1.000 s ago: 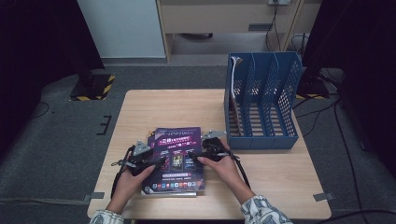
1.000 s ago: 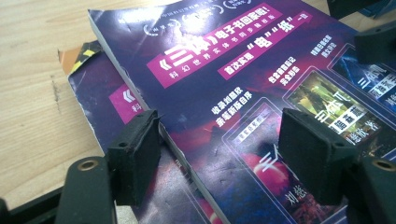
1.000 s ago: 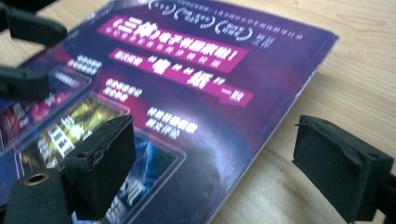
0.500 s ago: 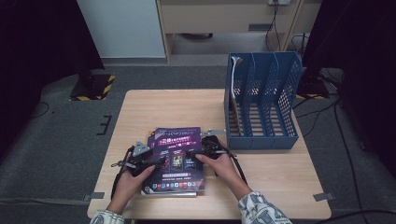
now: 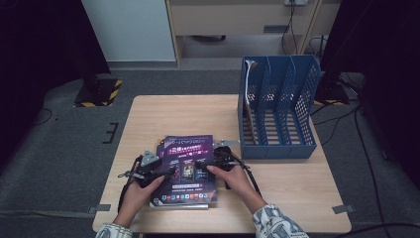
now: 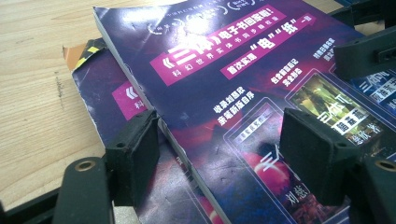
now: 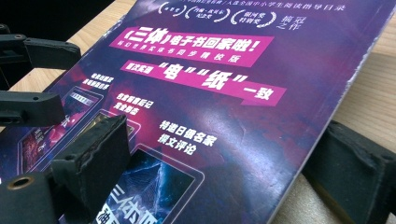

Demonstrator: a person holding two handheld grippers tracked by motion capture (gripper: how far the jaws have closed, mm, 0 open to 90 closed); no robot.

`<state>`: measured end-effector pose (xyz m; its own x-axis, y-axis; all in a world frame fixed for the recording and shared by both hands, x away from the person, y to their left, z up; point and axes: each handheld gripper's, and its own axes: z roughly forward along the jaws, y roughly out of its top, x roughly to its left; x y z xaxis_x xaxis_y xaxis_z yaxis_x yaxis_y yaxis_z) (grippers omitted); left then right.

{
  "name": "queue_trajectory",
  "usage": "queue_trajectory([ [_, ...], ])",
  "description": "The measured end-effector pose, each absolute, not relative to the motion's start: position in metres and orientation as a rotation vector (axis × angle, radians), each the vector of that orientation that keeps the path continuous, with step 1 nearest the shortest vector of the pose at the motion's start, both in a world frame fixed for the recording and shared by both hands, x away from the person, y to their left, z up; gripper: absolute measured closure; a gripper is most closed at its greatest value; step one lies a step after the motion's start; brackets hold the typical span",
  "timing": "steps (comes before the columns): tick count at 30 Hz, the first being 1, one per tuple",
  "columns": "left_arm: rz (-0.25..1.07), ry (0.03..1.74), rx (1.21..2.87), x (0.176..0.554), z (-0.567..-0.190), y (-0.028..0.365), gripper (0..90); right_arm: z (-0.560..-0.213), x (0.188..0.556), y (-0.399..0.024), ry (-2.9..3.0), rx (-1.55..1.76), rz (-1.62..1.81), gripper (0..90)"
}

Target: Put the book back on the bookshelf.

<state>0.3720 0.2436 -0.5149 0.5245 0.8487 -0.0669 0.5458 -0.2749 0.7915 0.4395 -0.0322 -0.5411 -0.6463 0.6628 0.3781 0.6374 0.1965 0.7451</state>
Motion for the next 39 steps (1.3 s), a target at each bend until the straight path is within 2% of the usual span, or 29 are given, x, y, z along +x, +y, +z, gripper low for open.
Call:
queue_trajectory([
  [14,0.478,1.136,1.963,0.372,-0.515,0.244,27.6,-0.54,0.437,-0.031,2.39,1.313,1.467,9.8],
  [23,0.479,1.134,1.971,0.372,-0.515,0.244,26.8,-0.535,0.438,-0.037,2.418,1.3,1.467,19.9],
  [31,0.476,1.134,1.972,0.373,-0.514,0.245,26.5,-0.527,0.437,-0.039,2.402,1.265,1.485,23.5],
  [39,0.476,1.131,1.979,0.372,-0.514,0.247,26.2,-0.511,0.433,-0.038,2.388,1.234,1.54,23.5],
])
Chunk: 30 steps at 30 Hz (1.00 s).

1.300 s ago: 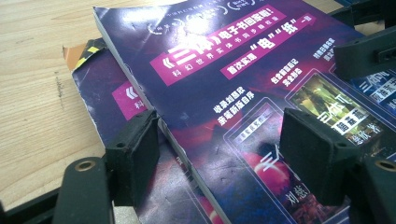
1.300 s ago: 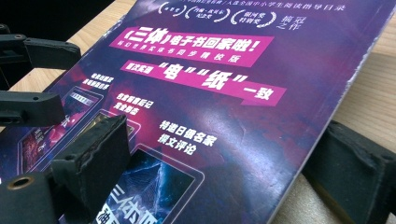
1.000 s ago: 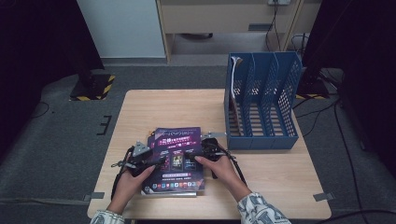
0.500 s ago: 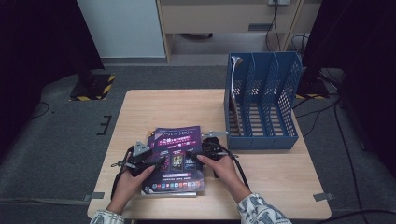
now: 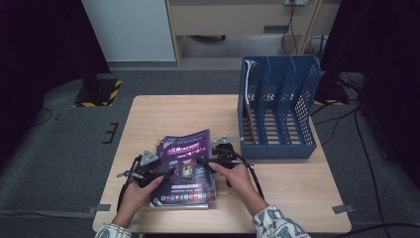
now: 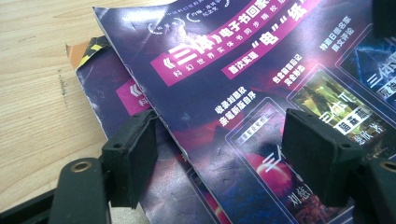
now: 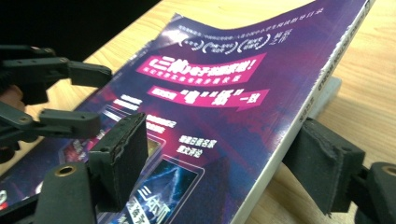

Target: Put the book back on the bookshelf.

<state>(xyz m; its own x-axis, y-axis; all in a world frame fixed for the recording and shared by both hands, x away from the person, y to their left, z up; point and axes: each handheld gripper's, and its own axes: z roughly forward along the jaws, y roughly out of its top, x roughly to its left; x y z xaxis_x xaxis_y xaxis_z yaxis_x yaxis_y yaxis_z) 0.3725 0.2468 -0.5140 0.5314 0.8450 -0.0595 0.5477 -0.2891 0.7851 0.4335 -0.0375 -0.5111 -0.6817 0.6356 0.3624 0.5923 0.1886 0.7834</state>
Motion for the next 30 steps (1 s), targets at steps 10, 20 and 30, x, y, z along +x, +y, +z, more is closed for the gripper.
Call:
queue_trajectory([
  [10,0.477,1.132,1.982,0.373,-0.514,0.247,25.7,-0.505,0.433,-0.035,2.434,1.195,1.545,17.7],
  [20,0.465,1.117,1.98,0.373,-0.514,0.247,28.7,-0.501,0.439,-0.025,2.555,1.119,1.52,14.6],
  [30,0.46,1.115,1.986,0.373,-0.514,0.248,28.6,-0.487,0.456,-0.013,2.651,1.069,1.451,11.9],
])
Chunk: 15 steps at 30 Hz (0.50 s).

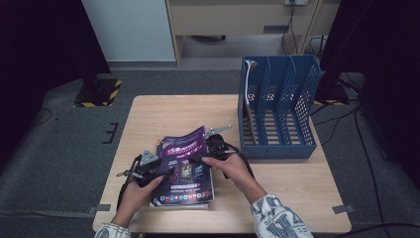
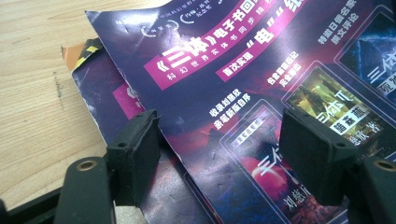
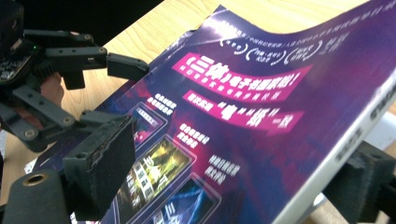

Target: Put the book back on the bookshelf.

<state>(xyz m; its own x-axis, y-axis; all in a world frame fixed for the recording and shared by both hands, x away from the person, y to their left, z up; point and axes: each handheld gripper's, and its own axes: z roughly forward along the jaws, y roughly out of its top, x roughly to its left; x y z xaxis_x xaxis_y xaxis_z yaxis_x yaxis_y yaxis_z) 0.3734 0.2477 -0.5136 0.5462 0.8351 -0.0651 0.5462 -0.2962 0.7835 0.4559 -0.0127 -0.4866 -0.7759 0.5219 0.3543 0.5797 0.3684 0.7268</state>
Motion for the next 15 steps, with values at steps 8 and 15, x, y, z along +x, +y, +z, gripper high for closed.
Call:
queue_trajectory([
  [8,0.455,1.112,1.986,0.374,-0.514,0.248,28.6,-0.483,0.471,0.001,-2.536,-1.057,-1.362,4.0],
  [15,0.458,1.106,1.992,0.374,-0.513,0.248,28.4,-0.484,0.476,0.017,-2.57,-1.066,-1.316,7.0],
])
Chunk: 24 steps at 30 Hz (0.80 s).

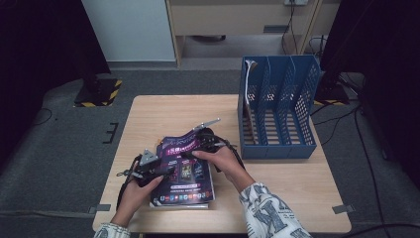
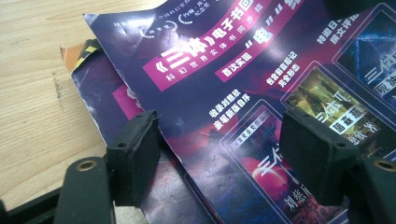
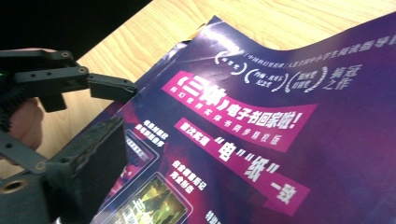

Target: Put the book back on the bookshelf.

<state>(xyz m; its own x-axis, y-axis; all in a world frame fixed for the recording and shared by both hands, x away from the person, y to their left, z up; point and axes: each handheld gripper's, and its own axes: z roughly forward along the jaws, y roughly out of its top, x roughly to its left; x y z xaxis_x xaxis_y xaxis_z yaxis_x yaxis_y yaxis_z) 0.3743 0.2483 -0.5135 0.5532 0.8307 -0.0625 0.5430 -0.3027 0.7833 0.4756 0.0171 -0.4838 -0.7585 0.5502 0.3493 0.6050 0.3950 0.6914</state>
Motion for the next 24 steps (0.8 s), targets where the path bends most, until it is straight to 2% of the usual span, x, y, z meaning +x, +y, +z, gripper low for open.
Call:
queue_trajectory([
  [1,0.458,1.106,1.992,0.374,-0.513,0.248,28.4,-0.484,0.476,0.017,-2.57,-1.066,-1.316,7.0],
  [8,0.461,1.104,1.996,0.374,-0.513,0.248,28.1,-0.481,0.47,0.011,-2.662,-1.071,-1.342,34.8],
  [12,0.462,1.106,1.992,0.374,-0.513,0.248,28.1,-0.484,0.467,0.014,-2.694,-1.062,-1.363,40.6],
  [15,0.458,1.109,1.991,0.374,-0.513,0.248,28.0,-0.488,0.465,0.019,-2.687,-1.035,-1.344,33.9],
  [16,0.458,1.109,1.99,0.374,-0.513,0.248,28.0,-0.489,0.464,0.021,-2.688,-1.026,-1.322,34.7],
  [20,0.46,1.108,1.991,0.374,-0.513,0.248,28.0,-0.49,0.466,0.019,-2.666,-1.094,-1.311,48.6],
  [22,0.459,1.108,1.99,0.374,-0.513,0.248,27.5,-0.489,0.466,0.018,-2.656,-1.107,-1.307,51.3],
  [23,0.451,1.114,1.985,0.375,-0.514,0.248,26.4,-0.489,0.466,0.016,-2.624,-1.14,-1.338,59.4],
  [24,0.443,1.113,1.988,0.375,-0.514,0.248,24.6,-0.488,0.466,0.015,-2.613,-1.144,-1.346,61.7],
])
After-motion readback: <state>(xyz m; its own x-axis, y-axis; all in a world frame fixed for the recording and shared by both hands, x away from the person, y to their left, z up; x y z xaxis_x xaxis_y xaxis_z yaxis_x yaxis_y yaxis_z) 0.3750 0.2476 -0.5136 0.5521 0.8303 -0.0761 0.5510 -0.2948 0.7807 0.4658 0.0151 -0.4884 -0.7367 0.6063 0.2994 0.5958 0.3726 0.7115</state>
